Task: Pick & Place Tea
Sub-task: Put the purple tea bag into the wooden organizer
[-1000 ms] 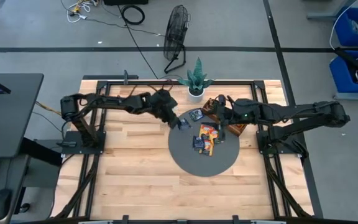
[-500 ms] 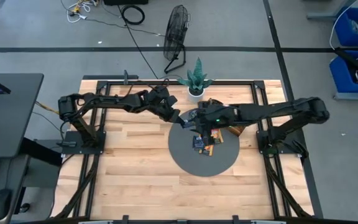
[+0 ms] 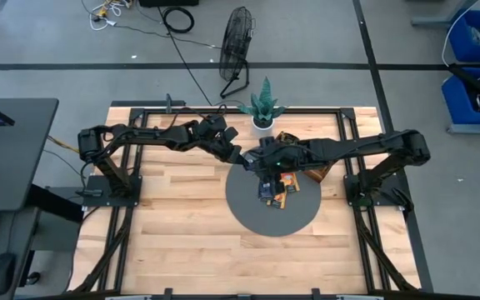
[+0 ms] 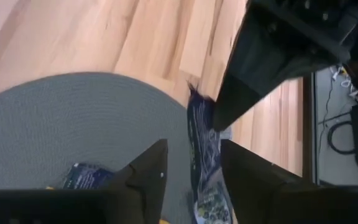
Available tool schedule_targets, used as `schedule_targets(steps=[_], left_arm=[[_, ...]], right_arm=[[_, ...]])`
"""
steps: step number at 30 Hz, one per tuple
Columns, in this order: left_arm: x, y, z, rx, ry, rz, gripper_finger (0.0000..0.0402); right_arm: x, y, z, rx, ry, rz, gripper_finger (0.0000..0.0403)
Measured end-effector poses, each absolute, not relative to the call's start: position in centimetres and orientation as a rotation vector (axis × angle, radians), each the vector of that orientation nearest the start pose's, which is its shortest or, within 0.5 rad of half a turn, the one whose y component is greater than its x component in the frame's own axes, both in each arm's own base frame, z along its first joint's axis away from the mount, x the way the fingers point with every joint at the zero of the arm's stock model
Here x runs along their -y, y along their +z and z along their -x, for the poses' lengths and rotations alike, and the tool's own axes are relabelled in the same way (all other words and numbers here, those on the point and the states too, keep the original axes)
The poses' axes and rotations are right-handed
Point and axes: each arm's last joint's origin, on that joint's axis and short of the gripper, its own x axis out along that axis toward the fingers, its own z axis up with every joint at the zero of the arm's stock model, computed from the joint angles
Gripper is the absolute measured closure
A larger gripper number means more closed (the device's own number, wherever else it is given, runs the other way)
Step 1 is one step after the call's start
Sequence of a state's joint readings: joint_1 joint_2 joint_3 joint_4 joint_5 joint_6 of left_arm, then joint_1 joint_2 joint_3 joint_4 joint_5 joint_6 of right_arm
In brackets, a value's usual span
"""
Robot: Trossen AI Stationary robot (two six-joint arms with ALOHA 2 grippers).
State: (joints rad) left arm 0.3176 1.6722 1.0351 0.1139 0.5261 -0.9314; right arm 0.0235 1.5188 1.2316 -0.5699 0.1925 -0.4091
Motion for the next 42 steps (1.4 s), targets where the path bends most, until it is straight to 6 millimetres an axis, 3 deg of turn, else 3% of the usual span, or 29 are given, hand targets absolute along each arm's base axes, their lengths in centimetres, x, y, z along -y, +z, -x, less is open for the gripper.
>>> schedule_targets(steps=[5,10,20,27,35,42], left_arm=[[-9.9,22.3,-34.7,-0.535,0.025,1.119,0.0396],[-9.8,22.3,-34.7,-0.536,0.020,1.107,0.0396],[-10.2,22.9,-34.5,-0.496,-0.021,1.010,0.0347],[-11.8,25.9,-32.7,-0.386,0.008,0.921,0.0334],[-13.3,29.0,-30.0,-0.291,0.049,0.823,0.0350],[-13.4,30.0,-29.2,-0.260,0.050,0.789,0.0351]], right_arm=[[-0.2,28.1,-32.0,-0.897,0.017,0.467,0.0303],[-0.2,28.1,-32.0,-0.896,-0.011,0.412,0.0391],[-0.1,28.1,-31.7,-0.919,-0.073,0.277,0.0401],[0.4,30.8,-30.8,-0.959,-0.171,0.193,0.0402],[3.7,32.5,-25.0,-0.984,-0.413,-0.018,0.0402],[6.0,29.8,-20.2,-0.997,-0.495,-0.269,0.0403]])
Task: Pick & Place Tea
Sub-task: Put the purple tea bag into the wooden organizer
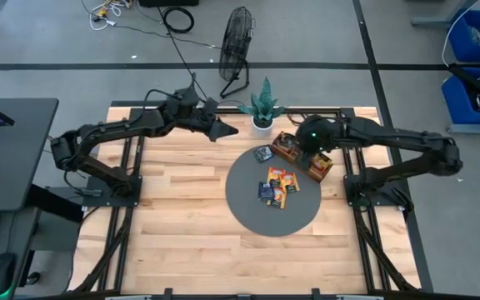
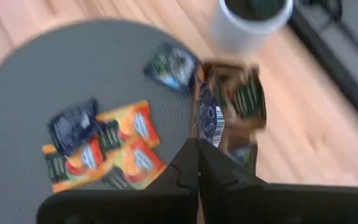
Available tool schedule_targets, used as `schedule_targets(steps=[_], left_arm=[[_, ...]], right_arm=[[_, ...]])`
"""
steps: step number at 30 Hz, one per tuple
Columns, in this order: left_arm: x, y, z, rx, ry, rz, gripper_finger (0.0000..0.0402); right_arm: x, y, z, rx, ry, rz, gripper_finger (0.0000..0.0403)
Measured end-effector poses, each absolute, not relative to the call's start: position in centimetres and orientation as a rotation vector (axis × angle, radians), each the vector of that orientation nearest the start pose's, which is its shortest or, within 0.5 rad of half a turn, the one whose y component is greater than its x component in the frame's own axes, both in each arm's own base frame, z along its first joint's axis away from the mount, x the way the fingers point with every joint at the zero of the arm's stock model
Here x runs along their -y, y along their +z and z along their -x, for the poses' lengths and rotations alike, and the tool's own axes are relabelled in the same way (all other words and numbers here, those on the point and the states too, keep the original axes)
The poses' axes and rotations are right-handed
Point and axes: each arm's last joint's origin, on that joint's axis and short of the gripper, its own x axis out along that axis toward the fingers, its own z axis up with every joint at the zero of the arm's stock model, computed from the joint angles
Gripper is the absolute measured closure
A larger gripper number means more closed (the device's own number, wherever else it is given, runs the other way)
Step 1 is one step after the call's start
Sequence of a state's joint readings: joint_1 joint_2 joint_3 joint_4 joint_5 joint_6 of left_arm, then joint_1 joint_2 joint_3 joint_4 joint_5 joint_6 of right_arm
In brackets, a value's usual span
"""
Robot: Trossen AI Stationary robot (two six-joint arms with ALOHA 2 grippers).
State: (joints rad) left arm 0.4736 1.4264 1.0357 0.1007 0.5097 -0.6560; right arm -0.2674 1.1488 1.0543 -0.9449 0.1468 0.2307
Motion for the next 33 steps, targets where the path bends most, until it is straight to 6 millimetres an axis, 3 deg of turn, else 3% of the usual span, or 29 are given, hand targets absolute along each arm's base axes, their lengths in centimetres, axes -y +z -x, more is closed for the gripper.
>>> schedule_targets(steps=[9,14,25,33], left_arm=[[-12.5,30.1,-29.5,-0.262,0.049,0.741,0.0351],[-12.3,30.1,-29.6,-0.263,0.049,0.738,0.0351],[-12.2,30.1,-29.7,-0.257,0.071,0.733,0.0351],[-12.2,30.1,-29.7,-0.257,0.071,0.734,0.0351]], right_arm=[[8.6,24.3,-18.4,-1.051,-0.511,-0.476,0.0403],[9.3,22.2,-17.7,-1.058,-0.524,-0.533,0.0403],[10.1,19.8,-16.4,-1.080,-0.564,-0.566,0.0403],[10.7,19.4,-16.3,-1.027,-0.594,-0.589,0.0403]])
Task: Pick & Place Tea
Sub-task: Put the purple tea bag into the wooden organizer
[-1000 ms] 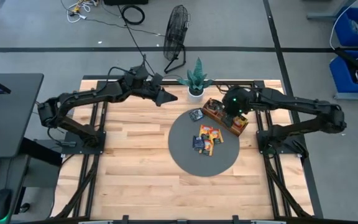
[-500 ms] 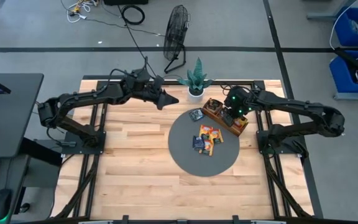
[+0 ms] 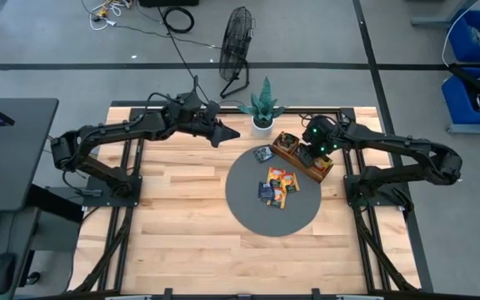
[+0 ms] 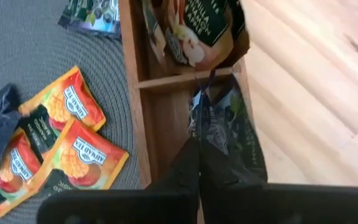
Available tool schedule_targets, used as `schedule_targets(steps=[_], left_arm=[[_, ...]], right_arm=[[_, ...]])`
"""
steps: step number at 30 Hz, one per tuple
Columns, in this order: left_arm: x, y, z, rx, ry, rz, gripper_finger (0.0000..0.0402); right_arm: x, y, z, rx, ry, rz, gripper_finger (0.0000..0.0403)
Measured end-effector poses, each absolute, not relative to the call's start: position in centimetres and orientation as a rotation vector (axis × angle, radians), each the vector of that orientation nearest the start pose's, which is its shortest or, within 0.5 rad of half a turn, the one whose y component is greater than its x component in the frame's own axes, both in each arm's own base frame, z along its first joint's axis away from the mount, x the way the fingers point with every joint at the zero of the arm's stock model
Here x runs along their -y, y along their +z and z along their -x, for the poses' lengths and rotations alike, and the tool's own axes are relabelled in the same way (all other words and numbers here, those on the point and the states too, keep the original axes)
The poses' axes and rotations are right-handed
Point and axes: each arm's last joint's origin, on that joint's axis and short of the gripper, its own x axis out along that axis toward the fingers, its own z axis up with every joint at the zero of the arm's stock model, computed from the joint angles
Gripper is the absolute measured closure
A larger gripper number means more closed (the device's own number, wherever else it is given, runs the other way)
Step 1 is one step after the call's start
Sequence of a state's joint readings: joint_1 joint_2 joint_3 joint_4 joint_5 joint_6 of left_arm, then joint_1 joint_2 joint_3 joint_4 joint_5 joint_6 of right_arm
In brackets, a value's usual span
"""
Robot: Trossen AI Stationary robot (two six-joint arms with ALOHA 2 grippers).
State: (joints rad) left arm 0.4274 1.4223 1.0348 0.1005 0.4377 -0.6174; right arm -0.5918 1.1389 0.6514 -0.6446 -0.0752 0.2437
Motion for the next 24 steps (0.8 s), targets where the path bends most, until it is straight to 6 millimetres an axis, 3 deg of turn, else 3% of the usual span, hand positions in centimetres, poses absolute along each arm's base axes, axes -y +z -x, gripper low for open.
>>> schedule_targets(steps=[8,24], left_arm=[[-12.17,30.09,-29.68,-0.257,0.071,0.735,0.0351],[-12.18,30.08,-29.69,-0.258,0.071,0.735,0.0351]], right_arm=[[11.02,19.44,-16.18,-1.008,-0.581,-0.623,0.0393],[11.11,20.07,-16.25,-1.024,-0.576,-0.589,0.0306]])
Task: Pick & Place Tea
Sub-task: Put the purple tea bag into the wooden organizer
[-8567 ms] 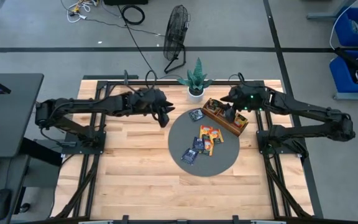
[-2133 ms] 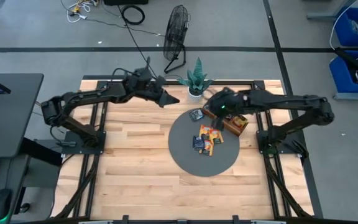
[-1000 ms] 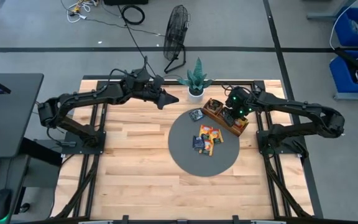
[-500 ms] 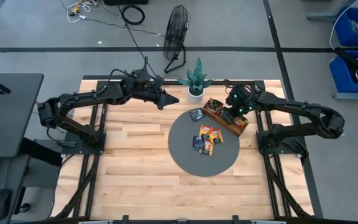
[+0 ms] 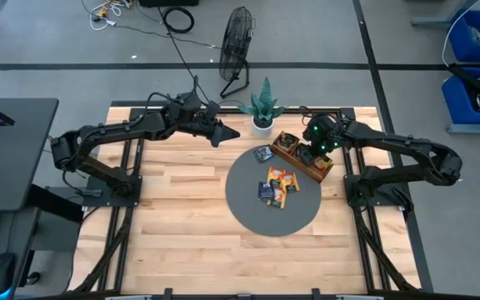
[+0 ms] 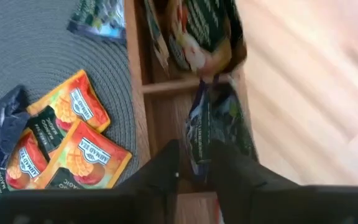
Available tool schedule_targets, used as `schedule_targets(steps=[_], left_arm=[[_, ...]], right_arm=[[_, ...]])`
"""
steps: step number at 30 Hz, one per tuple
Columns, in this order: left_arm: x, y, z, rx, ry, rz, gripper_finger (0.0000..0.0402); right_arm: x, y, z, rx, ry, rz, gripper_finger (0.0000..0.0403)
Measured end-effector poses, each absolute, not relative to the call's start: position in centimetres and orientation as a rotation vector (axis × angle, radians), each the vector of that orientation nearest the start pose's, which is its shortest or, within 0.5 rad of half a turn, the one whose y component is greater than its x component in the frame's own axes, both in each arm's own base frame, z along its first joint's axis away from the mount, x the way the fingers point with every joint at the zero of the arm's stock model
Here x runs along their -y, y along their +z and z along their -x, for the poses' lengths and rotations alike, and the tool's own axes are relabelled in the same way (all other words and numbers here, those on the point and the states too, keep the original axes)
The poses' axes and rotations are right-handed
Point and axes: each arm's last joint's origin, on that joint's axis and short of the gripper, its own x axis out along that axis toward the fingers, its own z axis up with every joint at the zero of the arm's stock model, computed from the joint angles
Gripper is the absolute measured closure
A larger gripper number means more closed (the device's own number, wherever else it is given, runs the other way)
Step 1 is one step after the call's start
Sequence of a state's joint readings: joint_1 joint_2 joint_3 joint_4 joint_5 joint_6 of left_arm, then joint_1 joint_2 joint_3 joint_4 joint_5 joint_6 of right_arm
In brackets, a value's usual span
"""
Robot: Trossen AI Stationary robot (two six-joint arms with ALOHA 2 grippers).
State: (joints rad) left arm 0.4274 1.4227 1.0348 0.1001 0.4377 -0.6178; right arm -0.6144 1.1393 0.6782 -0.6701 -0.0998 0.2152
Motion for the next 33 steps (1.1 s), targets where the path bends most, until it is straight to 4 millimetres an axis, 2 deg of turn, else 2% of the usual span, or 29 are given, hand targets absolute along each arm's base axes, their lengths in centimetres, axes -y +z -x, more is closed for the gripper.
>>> schedule_targets(steps=[5,11,15,18,22,25,29,33], left_arm=[[-12.2,30.0,-29.7,-0.260,0.095,0.734,0.0351],[-12.2,29.4,-29.7,-0.300,0.149,0.717,0.0351],[-11.4,29.3,-30.0,-0.322,0.121,0.649,0.0347],[-10.5,29.3,-30.3,-0.336,0.085,0.578,0.0332],[-9.2,29.2,-30.7,-0.346,0.047,0.443,0.0302],[-8.7,29.1,-31.0,-0.347,0.073,0.396,0.0276],[-9.0,29.1,-31.0,-0.338,0.151,0.389,0.0247],[-9.2,29.1,-30.9,-0.336,0.175,0.395,0.0228]], right_arm=[[11.6,23.1,-16.5,-1.064,-0.586,-0.459,0.0276],[11.8,28.7,-17.0,-0.999,-0.545,-0.409,0.0257],[10.2,32.5,-17.3,-0.890,-0.407,-0.394,0.0254],[8.3,34.2,-17.3,-0.824,-0.325,-0.370,0.0254],[6.2,34.8,-16.9,-0.789,-0.286,-0.377,0.0254],[5.4,34.2,-17.6,-0.772,-0.285,-0.411,0.0254],[4.6,32.2,-19.9,-0.764,-0.266,-0.503,0.0254],[3.6,29.1,-22.7,-0.829,-0.264,-0.595,0.0254]])
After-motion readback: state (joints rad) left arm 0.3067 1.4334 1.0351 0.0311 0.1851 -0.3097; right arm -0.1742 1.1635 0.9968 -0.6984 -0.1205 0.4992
